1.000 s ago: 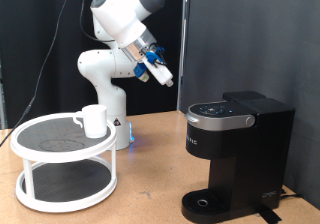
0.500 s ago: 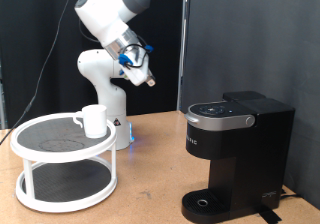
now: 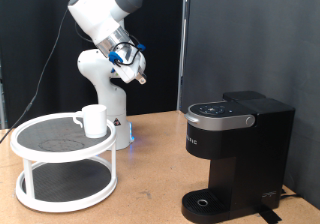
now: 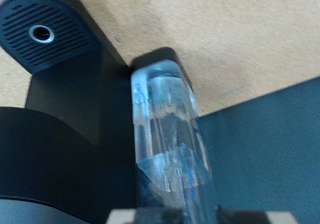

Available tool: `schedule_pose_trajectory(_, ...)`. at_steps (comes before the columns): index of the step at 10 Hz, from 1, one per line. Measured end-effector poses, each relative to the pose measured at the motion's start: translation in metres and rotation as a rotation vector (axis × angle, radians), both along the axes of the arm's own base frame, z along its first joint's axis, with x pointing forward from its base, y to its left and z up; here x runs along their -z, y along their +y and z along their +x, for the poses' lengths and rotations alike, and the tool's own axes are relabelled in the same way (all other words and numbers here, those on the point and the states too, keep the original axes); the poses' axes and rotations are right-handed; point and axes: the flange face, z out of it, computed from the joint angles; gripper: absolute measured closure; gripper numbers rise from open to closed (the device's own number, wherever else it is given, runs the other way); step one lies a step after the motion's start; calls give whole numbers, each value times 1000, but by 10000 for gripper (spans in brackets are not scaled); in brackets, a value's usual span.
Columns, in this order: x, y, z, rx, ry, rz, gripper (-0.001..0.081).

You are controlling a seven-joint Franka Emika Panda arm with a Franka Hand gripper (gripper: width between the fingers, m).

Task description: Make a cup of coffee with the keurig machine

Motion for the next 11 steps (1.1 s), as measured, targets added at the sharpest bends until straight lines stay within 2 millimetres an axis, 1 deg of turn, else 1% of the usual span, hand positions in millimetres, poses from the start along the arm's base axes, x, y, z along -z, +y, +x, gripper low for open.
schedule_pose_trajectory(2,-9,-17,-17,2,33,46,806)
schedule_pose_trajectory(5,-27,-48,-42,94,-14,-21,806)
schedule_pose_trajectory(7,-36,-63,-59,95,-47,-97,806)
schedule_pose_trajectory(9,-39,-69,-68,77,-64,-105,806)
schedule_pose_trajectory(11,-38,-70,-68,78,-63,-103,806)
